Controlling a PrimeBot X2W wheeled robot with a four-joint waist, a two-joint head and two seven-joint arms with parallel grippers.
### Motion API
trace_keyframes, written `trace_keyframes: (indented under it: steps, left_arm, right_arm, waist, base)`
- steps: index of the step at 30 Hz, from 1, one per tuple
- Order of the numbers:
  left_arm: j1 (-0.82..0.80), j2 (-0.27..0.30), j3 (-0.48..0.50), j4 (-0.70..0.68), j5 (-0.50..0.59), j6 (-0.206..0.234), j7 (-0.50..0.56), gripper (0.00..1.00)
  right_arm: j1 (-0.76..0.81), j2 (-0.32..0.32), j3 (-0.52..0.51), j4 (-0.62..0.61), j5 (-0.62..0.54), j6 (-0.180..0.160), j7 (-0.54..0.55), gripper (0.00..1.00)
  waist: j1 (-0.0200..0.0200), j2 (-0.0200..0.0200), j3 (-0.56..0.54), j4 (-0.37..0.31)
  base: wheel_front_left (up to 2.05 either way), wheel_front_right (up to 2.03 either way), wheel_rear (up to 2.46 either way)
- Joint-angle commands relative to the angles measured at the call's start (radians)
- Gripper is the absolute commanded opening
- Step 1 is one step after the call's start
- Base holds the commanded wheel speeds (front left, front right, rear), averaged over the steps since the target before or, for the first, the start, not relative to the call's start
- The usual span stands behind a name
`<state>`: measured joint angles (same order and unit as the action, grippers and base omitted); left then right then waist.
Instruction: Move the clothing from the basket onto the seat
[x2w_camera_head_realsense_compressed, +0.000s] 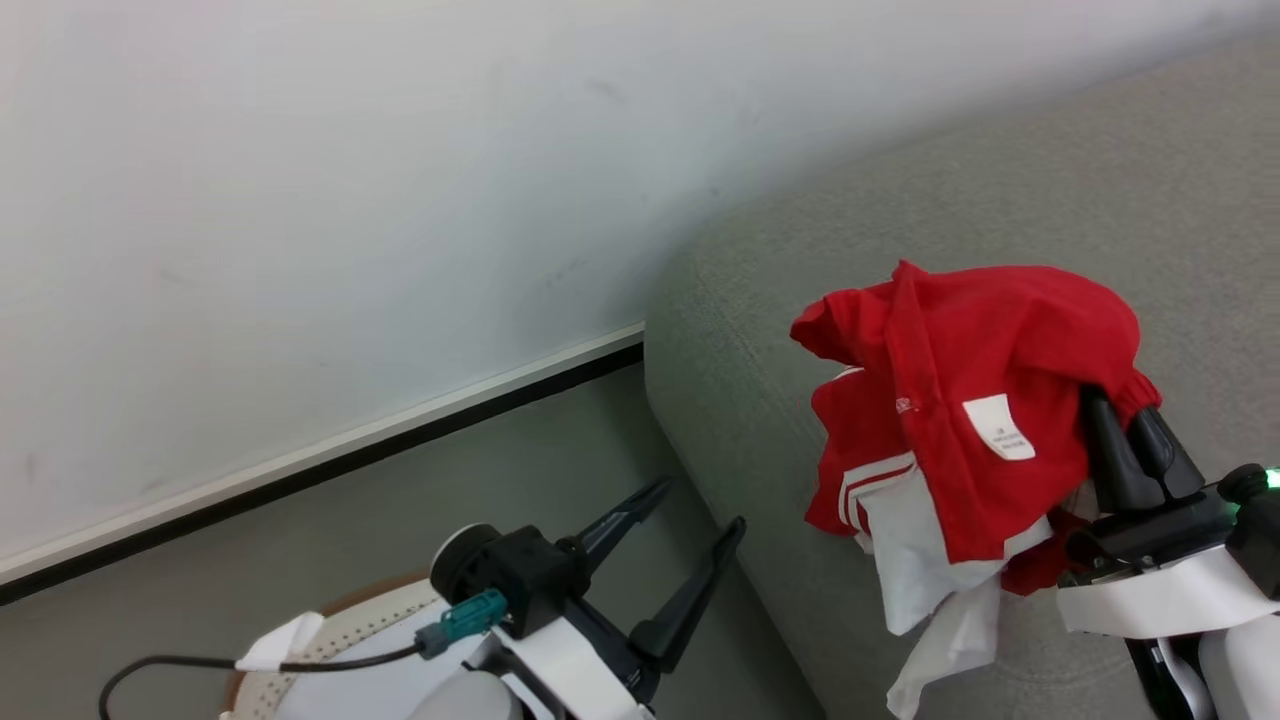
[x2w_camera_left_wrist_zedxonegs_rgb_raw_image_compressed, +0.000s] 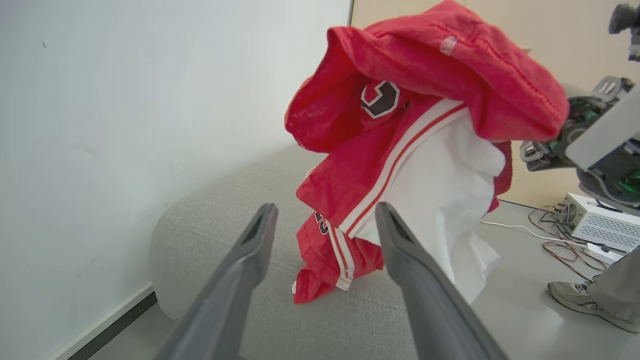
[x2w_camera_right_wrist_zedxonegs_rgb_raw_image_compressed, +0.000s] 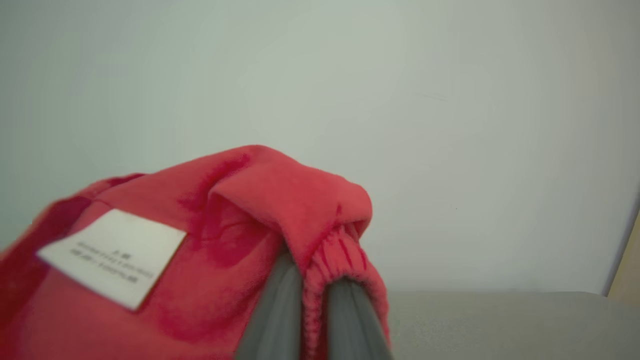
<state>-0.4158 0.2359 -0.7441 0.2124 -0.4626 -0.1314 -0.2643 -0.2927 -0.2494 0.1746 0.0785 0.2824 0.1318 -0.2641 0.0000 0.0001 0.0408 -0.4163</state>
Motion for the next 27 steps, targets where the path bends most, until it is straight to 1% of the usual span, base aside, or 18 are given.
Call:
trace_keyframes:
  steps: [1,7,13,16,18,22,23,26,27]
  left_arm:
    - [0.018,0.002,0.002,-0.003,0.009,0.002,0.000,1.00]
    - [0.015,-0.001,0.002,0.008,0.029,0.002,0.000,1.00]
    - [-0.004,0.008,-0.012,0.018,0.027,0.002,0.000,1.00]
    - [-0.024,0.030,-0.024,0.006,0.025,0.002,0.000,1.00]
    - [-0.044,0.051,-0.032,-0.008,0.023,0.002,0.000,1.00]
    - [-0.087,0.105,-0.048,-0.038,0.013,0.002,0.000,1.00]
    - [-0.096,0.122,-0.052,-0.044,0.011,0.002,0.000,1.00]
    - [-0.127,0.167,-0.054,-0.062,0.000,0.002,0.000,1.00]
    - [-0.138,0.183,-0.054,-0.070,-0.005,0.002,0.000,1.00]
  right_arm:
    - [0.015,0.009,-0.002,-0.012,-0.007,-0.002,-0.001,0.00]
    - [0.012,0.006,-0.002,-0.024,0.000,-0.002,-0.001,0.00]
    - [-0.038,-0.005,-0.009,-0.029,0.018,-0.002,-0.001,0.00]
    - [-0.094,-0.023,-0.016,-0.024,0.028,-0.002,-0.001,0.00]
    - [-0.143,-0.020,-0.027,-0.016,0.065,-0.002,0.000,0.00]
    - [-0.257,-0.052,-0.064,0.018,0.111,-0.002,0.005,0.00]
    - [-0.289,-0.066,-0.076,0.030,0.108,-0.002,0.012,0.00]
    - [-0.381,-0.084,-0.106,0.052,0.130,-0.002,0.025,0.00]
    - [-0.417,-0.110,-0.122,0.064,0.119,-0.002,0.032,0.00]
  waist:
    - [0.0000,-0.0001,0.007,-0.033]
    - [0.0000,-0.0001,0.012,-0.064]
    - [0.0000,-0.0001,0.045,-0.059]
    - [0.0000,-0.0001,0.098,-0.042]
    - [0.0000,-0.0001,0.147,-0.024]
    - [0.0000,-0.0001,0.251,0.017]
    - [0.0000,-0.0001,0.277,0.027]
    - [0.0000,-0.0001,0.349,0.052]
    - [0.0000,-0.0001,0.376,0.061]
  base:
    - [0.00,0.00,0.00]
    - [0.00,0.00,0.00]
    - [0.00,0.00,0.00]
    - [0.00,0.00,0.00]
    - [0.00,0.00,0.00]
    - [0.00,0.00,0.00]
    - [0.00,0.00,0.00]
    - [0.00,0.00,0.00]
    - [0.00,0.00,0.00]
